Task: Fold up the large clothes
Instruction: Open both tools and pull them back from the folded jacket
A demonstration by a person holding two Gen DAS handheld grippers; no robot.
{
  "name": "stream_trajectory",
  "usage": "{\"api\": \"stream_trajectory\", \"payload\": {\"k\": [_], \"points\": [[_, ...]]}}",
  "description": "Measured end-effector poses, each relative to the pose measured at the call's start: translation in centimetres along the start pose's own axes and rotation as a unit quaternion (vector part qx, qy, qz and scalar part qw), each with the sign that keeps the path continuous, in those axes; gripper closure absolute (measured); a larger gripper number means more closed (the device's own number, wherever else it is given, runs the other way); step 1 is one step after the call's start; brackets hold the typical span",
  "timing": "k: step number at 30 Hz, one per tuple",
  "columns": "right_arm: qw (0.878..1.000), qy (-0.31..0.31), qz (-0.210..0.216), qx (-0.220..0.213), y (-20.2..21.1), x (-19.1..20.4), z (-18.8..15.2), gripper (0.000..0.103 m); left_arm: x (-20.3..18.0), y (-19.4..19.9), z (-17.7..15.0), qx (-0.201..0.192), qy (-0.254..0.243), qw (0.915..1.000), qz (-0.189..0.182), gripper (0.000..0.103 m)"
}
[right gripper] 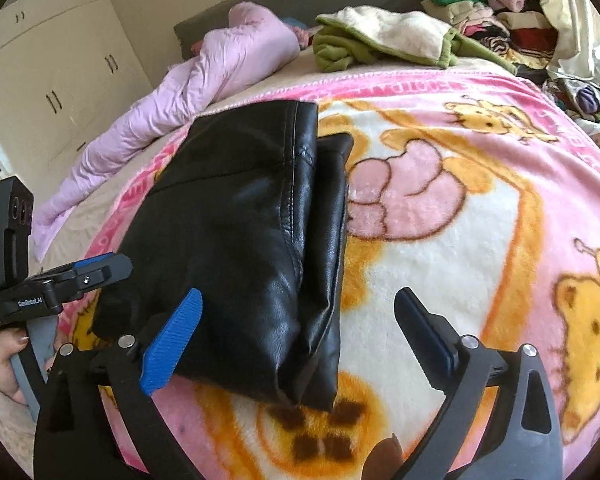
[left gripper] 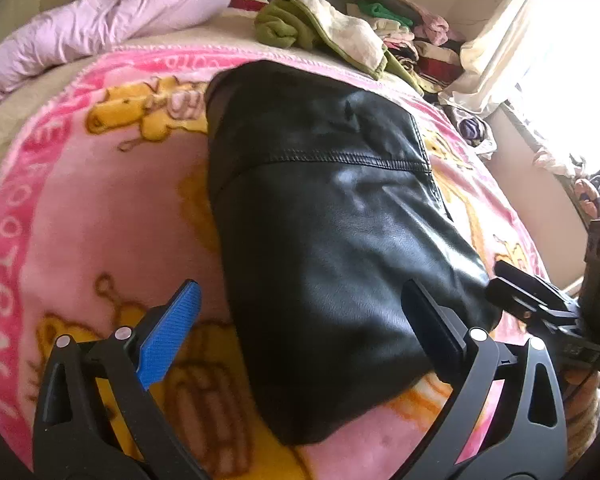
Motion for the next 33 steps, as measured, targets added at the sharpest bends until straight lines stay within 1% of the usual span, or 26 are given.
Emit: {"api": "stream_trajectory", "payload": {"k": [3,8,13,19,23,26,30,33], "points": [[1.0,-0.001,-0.003,-0.016,1.1,0.1,-0.3,0.004,0.0,1.1,-0.3,-0.008,-0.003,0.9998,0.019,0.009],[0.998,0.005,-0.015,-0.053,3.7,0.6,-0.9,0.004,0.2,3.1,-1.3,-0.026,0.003,0.9991,0.033,0.009],[0.995,0.02,-0.025,-0.091,6.5,1.6,-2.0,0.004,-0.2,4.9,-2.9,-0.04,0.005,0.9985,0.037,0.009],[0.989,0.038,-0.029,-0.137,9.5,3.4,-4.0,0.004,-1.3,7.2,-5.2,-0.062,-0.005,0.9972,0.041,0.009],[0.988,0.04,-0.024,-0.15,10.6,4.3,-5.7,0.004,-2.1,8.5,-7.2,-0.077,-0.011,0.9962,0.039,0.009],[0.986,0.05,-0.028,-0.156,11.1,5.1,-7.3,0.004,-2.4,9.3,-8.7,-0.086,-0.016,0.9951,0.046,0.009],[0.986,0.062,-0.043,-0.149,11.0,5.9,-9.5,0.004,-2.1,10.0,-10.5,-0.094,-0.015,0.9938,0.057,0.009],[0.987,0.066,-0.056,-0.132,10.1,6.3,-11.4,0.004,-1.6,10.4,-11.6,-0.097,-0.011,0.9923,0.077,0.009]]}}
Point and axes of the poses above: each gripper's, at about its wrist camera, not at the fingertips, and y roughly against the way its jaws point, x to its left, z to its top, the point moved 2 cm from there along -y, roughly the way its jaws point, and after that the axes turned 3 degrees about -y, right-handed, at the moved point
